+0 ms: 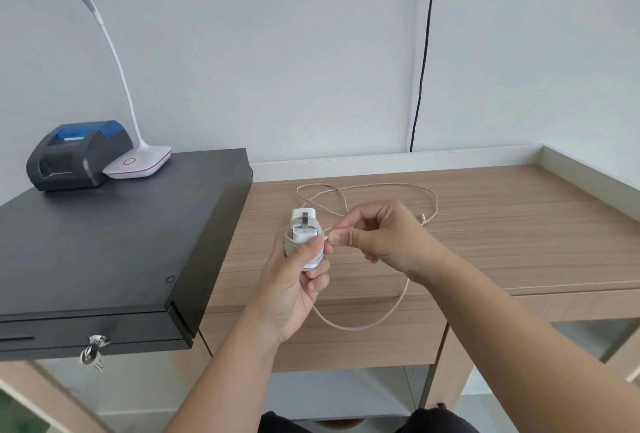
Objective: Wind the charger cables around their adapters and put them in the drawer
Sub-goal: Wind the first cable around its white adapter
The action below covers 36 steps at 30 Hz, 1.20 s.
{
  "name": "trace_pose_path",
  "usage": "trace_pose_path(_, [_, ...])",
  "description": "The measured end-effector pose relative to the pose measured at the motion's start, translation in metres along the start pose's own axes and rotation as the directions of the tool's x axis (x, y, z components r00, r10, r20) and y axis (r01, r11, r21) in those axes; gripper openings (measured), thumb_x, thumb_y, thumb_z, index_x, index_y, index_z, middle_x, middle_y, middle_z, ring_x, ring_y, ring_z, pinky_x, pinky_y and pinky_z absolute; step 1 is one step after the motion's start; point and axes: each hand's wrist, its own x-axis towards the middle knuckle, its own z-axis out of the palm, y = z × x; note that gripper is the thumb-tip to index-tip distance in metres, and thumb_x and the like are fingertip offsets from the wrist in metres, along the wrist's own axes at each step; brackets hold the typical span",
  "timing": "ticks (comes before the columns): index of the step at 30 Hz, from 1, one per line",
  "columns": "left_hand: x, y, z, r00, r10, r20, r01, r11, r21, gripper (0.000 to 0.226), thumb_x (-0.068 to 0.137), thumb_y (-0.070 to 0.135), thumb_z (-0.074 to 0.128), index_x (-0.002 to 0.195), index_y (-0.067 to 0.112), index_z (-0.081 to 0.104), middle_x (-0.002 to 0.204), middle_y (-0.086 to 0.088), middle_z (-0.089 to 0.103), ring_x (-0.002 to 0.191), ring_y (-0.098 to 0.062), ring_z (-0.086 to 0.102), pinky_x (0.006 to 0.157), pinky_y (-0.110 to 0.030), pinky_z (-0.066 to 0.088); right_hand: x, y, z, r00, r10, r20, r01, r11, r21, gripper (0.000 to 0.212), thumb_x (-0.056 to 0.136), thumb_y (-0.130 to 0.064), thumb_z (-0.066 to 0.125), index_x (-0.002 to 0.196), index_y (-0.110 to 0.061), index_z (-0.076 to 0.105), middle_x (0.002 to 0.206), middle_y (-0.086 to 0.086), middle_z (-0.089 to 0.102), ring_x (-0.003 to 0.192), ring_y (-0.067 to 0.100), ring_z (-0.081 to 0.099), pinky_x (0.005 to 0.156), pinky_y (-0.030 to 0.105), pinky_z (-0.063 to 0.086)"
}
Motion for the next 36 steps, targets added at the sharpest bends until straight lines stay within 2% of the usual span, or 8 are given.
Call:
trace_pose_path(4, [0.0, 0.002, -0.002, 0.999, -0.027, 0.028, 0.03, 0.993, -0.114, 0.072, 0.062, 0.017, 0.082, 0.123, 0.013, 0.044, 0.09, -0.006, 0.054, 0.053, -0.009, 0.037, 0.041, -0.016, 0.032, -0.002, 0.004, -0.003, 0.998, 0.029, -0.064, -0.019, 0.989, 0.149, 0.007, 0.075, -0.007, 0.078, 0.073, -0.012, 0.072, 0.048, 0.002, 0.052, 0.041, 0.014, 0.038, 0.043, 0.022, 0.032])
trace_pose_path(10, [-0.006, -0.001, -0.008, 0.995, -0.075, 0.063, 0.077, 0.997, -0.017, 0.063, 0.06, 0.017, 0.073, 0.119, 0.005, 0.056, 0.089, -0.006, 0.056, 0.06, -0.012, 0.046, 0.044, -0.018, 0.038, -0.005, 0.01, 0.0, 0.989, 0.019, -0.146, 0.047, 0.899, 0.435, 0.035, 0.079, 0.014, 0.065, 0.088, -0.017, 0.05, 0.056, -0.001, 0.053, 0.047, 0.013, 0.051, 0.048, 0.022, 0.043])
trace_pose_path(13, [-0.01, -0.004, -0.006, 0.993, -0.095, 0.071, 0.091, 0.994, 0.064, 0.065, 0.062, 0.023, 0.07, 0.122, 0.006, 0.055, 0.096, -0.014, 0.067, 0.063, -0.014, 0.051, 0.05, -0.021, 0.04, -0.007, 0.01, 0.004, 0.983, -0.027, -0.184, 0.101, 0.907, 0.409, 0.042, 0.081, 0.015, 0.063, 0.095, -0.019, 0.042, 0.064, 0.007, 0.05, 0.056, 0.017, 0.06, 0.052, 0.025, 0.051])
trace_pose_path(16, [-0.01, -0.005, -0.005, 0.997, -0.069, 0.031, 0.068, 0.997, 0.025, 0.078, 0.059, 0.022, 0.072, 0.131, 0.009, 0.044, 0.097, -0.018, 0.067, 0.062, -0.014, 0.05, 0.048, -0.019, 0.04, -0.008, 0.01, 0.008, 0.975, -0.052, -0.217, 0.131, 0.922, 0.365, 0.045, 0.081, 0.016, 0.064, 0.098, -0.019, 0.04, 0.063, 0.008, 0.047, 0.053, 0.022, 0.06, 0.054, 0.029, 0.053])
trace_pose_path(21, [-0.008, -0.007, -0.004, 0.999, 0.023, -0.031, -0.022, 1.0, 0.017, 0.051, 0.063, 0.02, 0.065, 0.112, 0.012, 0.054, 0.089, -0.004, 0.064, 0.059, -0.012, 0.047, 0.042, -0.019, 0.036, -0.011, 0.013, 0.016, 0.952, -0.059, -0.3, 0.157, 0.937, 0.313, 0.046, 0.08, 0.014, 0.066, 0.098, -0.019, 0.038, 0.06, 0.003, 0.047, 0.056, 0.023, 0.053, 0.061, 0.028, 0.051])
trace_pose_path(27, [-0.008, -0.009, 0.0, 0.998, 0.022, -0.066, -0.021, 0.999, 0.024, 0.05, 0.066, 0.033, 0.062, 0.11, 0.01, 0.06, 0.084, -0.002, 0.068, 0.054, -0.008, 0.044, 0.042, -0.017, 0.031, -0.012, 0.015, 0.02, 0.951, -0.107, -0.289, 0.175, 0.96, 0.22, 0.045, 0.08, 0.004, 0.07, 0.097, -0.024, 0.04, 0.064, 0.006, 0.051, 0.061, 0.021, 0.052, 0.065, 0.034, 0.045])
trace_pose_path(31, [-0.008, -0.01, 0.003, 0.994, 0.067, -0.081, -0.072, 0.996, -0.05, 0.033, 0.076, 0.028, 0.044, 0.103, 0.015, 0.056, 0.086, -0.011, 0.064, 0.053, -0.011, 0.048, 0.044, -0.023, 0.02, -0.013, 0.015, 0.027, 0.959, -0.129, -0.251, 0.19, 0.953, 0.235, 0.035, 0.081, -0.003, 0.072, 0.097, -0.019, 0.044, 0.064, 0.003, 0.062, 0.059, 0.022, 0.062, 0.071, 0.052, 0.05])
trace_pose_path(36, [-0.013, -0.012, 0.007, 0.994, 0.071, -0.089, -0.076, 0.996, -0.056, 0.023, 0.076, 0.03, 0.044, 0.094, 0.019, 0.053, 0.078, -0.01, 0.064, 0.051, -0.012, 0.049, 0.041, -0.02, 0.02, -0.019, 0.018, 0.035, 0.947, -0.128, -0.294, 0.208, 0.944, 0.257, 0.021, 0.082, 0.001, 0.071, 0.086, -0.016, 0.06, 0.065, 0.005, 0.064, 0.057, 0.018, 0.061, 0.065, 0.041, 0.052])
